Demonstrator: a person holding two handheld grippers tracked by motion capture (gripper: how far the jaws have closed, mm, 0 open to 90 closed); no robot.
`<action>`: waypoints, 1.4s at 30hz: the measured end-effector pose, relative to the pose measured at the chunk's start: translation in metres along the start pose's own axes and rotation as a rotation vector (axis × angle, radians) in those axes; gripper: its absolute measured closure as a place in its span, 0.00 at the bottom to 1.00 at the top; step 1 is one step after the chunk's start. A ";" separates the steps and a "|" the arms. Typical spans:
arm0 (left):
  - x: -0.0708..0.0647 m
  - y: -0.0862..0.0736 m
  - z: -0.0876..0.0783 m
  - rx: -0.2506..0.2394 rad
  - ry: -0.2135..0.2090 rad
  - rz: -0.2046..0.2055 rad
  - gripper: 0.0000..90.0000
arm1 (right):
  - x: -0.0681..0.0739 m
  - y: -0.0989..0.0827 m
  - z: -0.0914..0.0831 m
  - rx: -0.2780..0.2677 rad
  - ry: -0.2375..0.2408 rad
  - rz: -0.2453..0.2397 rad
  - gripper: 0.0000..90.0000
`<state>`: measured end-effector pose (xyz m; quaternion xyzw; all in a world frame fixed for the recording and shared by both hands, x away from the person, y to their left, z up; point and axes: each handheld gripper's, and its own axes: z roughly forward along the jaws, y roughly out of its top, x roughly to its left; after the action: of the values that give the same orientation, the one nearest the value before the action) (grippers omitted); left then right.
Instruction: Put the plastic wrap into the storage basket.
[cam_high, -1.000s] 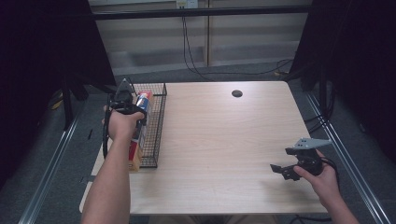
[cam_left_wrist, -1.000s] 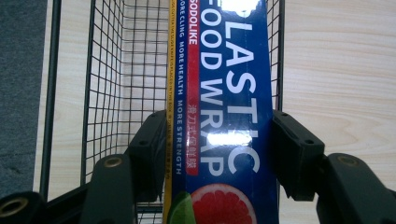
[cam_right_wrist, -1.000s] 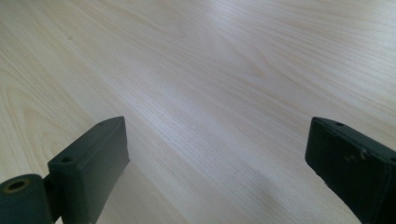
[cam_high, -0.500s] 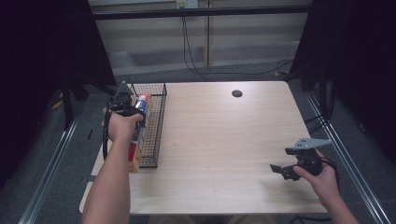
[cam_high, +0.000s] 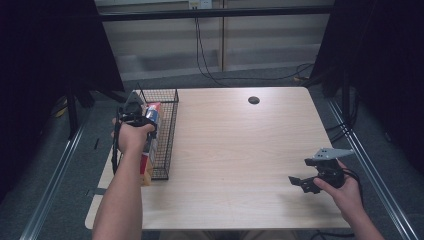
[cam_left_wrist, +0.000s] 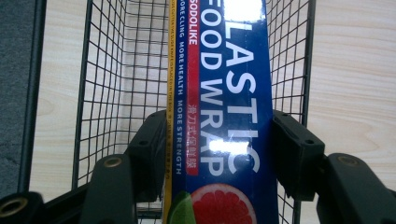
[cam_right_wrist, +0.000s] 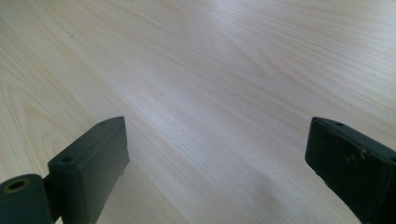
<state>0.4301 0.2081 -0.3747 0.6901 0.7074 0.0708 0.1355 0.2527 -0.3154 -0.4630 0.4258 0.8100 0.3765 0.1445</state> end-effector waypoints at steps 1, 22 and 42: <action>0.000 0.000 0.001 0.003 -0.003 -0.003 0.48 | 0.000 0.000 0.000 0.000 -0.004 0.002 0.06; 0.002 0.000 0.011 0.024 0.019 -0.010 0.47 | 0.001 0.000 0.000 0.003 -0.001 0.001 0.06; 0.000 -0.001 0.012 0.023 0.031 0.007 0.46 | 0.000 0.001 0.002 0.006 0.001 0.001 0.06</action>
<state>0.4331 0.2070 -0.3867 0.6928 0.7079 0.0737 0.1164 0.2539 -0.3145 -0.4636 0.4265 0.8108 0.3746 0.1427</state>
